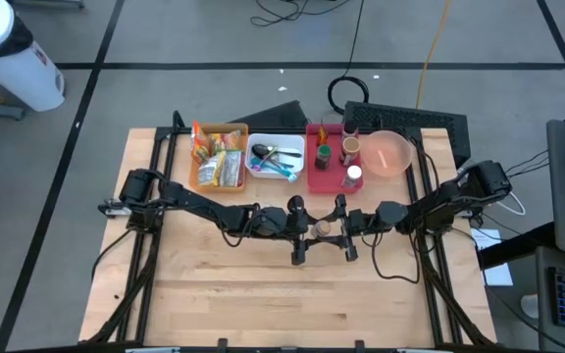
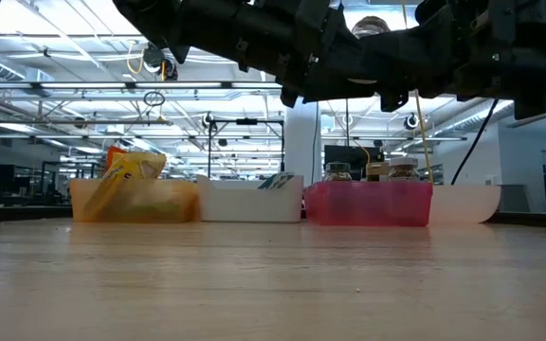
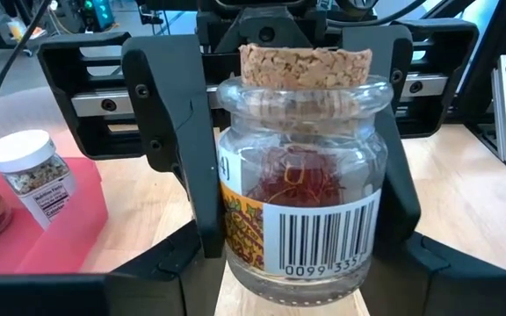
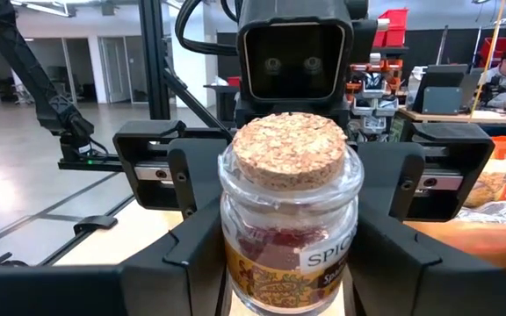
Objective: Pick & Place Food Item
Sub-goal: Put the brown seasoning bottle into the red bin
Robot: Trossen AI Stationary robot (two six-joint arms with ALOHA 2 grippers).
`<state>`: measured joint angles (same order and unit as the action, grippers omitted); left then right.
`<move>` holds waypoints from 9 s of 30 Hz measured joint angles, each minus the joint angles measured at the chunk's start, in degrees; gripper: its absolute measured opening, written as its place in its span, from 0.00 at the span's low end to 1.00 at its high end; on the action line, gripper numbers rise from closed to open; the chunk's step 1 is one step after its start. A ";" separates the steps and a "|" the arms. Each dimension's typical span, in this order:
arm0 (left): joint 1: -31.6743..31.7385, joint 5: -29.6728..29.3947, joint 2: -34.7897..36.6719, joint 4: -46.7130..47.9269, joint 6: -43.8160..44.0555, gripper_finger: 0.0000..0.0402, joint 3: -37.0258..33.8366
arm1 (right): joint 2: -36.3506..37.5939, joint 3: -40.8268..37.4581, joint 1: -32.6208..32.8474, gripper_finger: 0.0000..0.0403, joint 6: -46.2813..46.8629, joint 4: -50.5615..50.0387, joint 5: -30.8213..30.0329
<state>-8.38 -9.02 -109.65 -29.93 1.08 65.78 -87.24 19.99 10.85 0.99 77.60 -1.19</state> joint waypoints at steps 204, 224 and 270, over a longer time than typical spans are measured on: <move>3.54 3.52 0.13 -7.86 2.17 0.52 0.11 | 36.94 -0.12 13.10 0.65 -36.59 -41.75 -16.38; 3.61 5.07 0.11 -7.85 4.04 0.47 0.11 | 25.57 -0.11 14.28 0.65 -60.90 -27.74 -30.35; 4.13 5.81 0.11 -7.08 4.20 0.43 0.11 | 19.87 -0.11 7.98 0.54 -55.83 -21.66 -28.61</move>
<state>-4.25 -3.20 -109.54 -37.01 5.28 65.89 -67.37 19.88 18.83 -54.84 55.94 -29.80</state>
